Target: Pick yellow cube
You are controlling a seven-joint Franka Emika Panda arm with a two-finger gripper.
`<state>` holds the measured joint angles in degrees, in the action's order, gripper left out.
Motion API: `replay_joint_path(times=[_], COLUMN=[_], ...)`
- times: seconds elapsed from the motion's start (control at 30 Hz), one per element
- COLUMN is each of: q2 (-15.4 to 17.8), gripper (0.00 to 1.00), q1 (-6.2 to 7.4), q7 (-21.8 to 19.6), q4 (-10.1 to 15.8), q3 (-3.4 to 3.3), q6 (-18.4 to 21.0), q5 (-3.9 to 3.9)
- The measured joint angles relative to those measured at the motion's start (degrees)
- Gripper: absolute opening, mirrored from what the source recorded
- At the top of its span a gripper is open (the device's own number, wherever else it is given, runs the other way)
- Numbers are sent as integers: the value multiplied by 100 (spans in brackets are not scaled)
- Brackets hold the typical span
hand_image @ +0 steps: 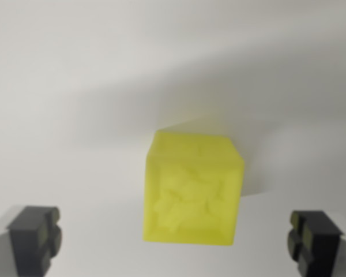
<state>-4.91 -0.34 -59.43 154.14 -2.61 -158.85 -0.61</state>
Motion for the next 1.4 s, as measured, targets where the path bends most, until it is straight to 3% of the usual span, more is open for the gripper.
replay_joint_path(times=[0.5, 0.83, 1.07, 1.4], q2=[-441, -642, -1020, -1519], gripper=[100, 100, 100, 100], q1=[27, 39, 63, 98], q7=[-136, -115, 13, 298], q4=[377, 378, 298, 162], q3=[1, 8, 26, 81], q6=[-827, -1028, -1324, -1685], q5=[-123, -198, -377, -763])
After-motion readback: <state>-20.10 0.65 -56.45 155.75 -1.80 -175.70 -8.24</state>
